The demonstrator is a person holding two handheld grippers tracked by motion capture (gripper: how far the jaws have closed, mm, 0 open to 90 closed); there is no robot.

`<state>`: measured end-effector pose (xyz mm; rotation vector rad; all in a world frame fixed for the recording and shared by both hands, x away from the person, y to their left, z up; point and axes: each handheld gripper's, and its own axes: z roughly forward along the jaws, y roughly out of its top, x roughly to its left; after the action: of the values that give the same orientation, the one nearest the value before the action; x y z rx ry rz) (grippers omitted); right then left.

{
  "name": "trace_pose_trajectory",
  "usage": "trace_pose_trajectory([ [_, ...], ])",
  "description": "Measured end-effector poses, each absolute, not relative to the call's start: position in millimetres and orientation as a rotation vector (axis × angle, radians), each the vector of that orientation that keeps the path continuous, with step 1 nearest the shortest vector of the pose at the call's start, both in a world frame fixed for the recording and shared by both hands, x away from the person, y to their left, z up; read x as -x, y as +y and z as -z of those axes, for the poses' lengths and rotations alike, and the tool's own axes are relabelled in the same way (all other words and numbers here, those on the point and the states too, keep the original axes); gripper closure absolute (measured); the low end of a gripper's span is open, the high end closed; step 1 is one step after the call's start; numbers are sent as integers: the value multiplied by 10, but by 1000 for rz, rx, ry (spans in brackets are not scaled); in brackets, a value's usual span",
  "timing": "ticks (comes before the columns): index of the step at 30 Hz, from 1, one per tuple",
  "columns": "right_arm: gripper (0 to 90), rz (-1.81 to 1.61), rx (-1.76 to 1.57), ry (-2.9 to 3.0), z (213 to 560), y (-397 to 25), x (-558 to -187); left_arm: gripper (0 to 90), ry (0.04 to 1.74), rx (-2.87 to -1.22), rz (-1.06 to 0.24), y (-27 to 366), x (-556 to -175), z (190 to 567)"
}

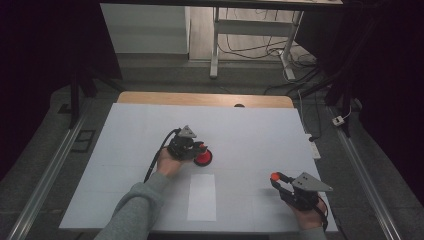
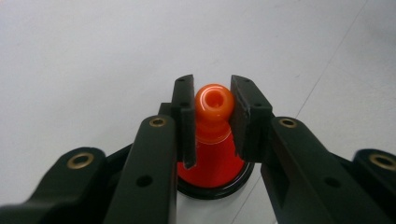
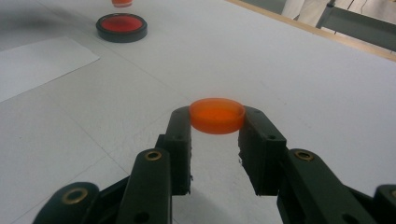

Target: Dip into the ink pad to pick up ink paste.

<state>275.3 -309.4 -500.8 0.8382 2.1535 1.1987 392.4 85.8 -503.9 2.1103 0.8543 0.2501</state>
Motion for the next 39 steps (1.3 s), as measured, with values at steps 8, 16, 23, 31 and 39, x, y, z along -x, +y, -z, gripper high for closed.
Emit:
trace_pose_trajectory([
  [8,645,-1198,-838,2153,5005,-3094,-2751,724,863,-2141,-243,839,-3943,5105],
  [16,645,-1194,-837,2156,5008,-3086,-2754,725,888,-2112,-212,845,-3936,5220],
  [23,645,-1195,-835,2154,5005,-3087,-2748,726,866,-2141,-277,804,-3884,5215],
  [31,645,-1195,-838,2155,5005,-3086,-2745,727,855,-2155,-314,778,-3857,5213],
  [39,645,-1190,-835,2152,5004,-3082,-2744,728,852,-2158,-332,767,-3844,5215],
])
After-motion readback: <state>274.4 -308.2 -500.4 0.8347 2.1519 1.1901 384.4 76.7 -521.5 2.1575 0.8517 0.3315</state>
